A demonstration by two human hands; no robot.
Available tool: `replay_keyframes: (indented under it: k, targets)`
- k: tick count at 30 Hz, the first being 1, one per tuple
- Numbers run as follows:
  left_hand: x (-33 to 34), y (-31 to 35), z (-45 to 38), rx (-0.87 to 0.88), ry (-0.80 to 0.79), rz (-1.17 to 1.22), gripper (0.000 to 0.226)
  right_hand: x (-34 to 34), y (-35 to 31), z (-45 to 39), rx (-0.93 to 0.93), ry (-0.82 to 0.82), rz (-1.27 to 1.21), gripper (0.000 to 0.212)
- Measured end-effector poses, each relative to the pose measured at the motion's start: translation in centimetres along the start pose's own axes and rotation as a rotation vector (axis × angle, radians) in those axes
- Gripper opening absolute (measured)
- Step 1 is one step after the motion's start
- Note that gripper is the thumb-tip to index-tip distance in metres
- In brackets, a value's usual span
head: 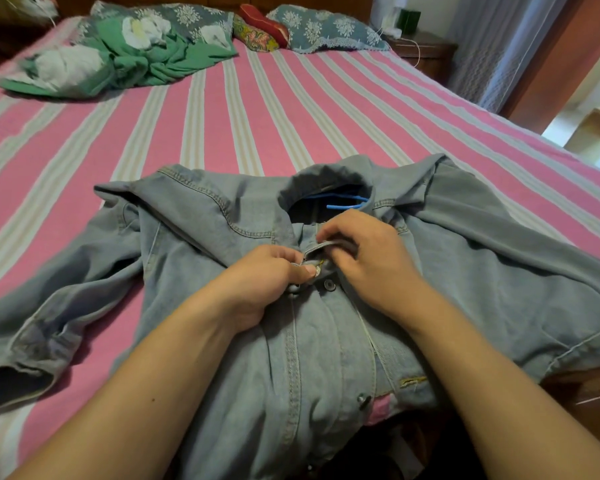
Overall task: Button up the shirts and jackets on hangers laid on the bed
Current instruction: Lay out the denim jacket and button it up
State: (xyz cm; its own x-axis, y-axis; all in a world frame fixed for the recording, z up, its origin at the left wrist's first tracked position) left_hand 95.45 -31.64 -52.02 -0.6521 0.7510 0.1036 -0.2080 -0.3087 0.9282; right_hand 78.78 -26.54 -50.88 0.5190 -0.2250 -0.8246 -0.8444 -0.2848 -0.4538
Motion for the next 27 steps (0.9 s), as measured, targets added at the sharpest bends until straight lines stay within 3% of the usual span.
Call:
replay_keyframes:
  k: [3,6,14,20,24,25,27]
  targets:
    - [-0.1,0.0,0.0,0.032,-0.004,0.036,0.004,-0.5,-0.6,1.2,-0.028,-0.059,-0.07,0.019]
    - [0.2,-0.1,0.0,0.065,0.028,0.026,0.009,0.2,-1.2,2.0,0.031,-0.098,0.007,0.016]
    - [0.3,-0.3,-0.1,0.12,0.139,0.127,0.012,1.8,-2.4,1.5,0.173,0.036,0.052,0.019]
    - [0.6,-0.4,-0.2,0.148,0.186,0.058,0.017,1.3,-1.1,1.3,0.223,-0.068,-0.037,0.022]
    - [0.1,-1.0,-0.7,0.225,0.167,-0.417,0.016,0.2,-0.4,1.7,0.166,-0.118,-0.098,0.033]
    - [0.2,-1.1,-0.7,0.253,0.184,-0.614,0.013,-0.5,-0.4,1.8,0.178,-0.061,-0.17,0.038]
    - [0.8,-1.1,-0.2,0.363,0.304,-1.096,0.008,-2.7,0.0,1.7,0.273,0.204,-0.391,0.035]
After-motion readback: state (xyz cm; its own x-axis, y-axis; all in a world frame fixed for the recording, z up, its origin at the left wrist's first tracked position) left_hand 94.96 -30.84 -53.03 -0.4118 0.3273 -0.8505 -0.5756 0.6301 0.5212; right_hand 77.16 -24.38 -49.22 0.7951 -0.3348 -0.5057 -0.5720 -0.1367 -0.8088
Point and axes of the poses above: each hand's wrist, its own z-axis away from the middle knuckle, its own x-axis out of the palm, y = z × x, the point moved 1 cm from there along -z, towards the middle knuckle, and after that the axes turned 13 degrees about -y, right-handed, at the moved point
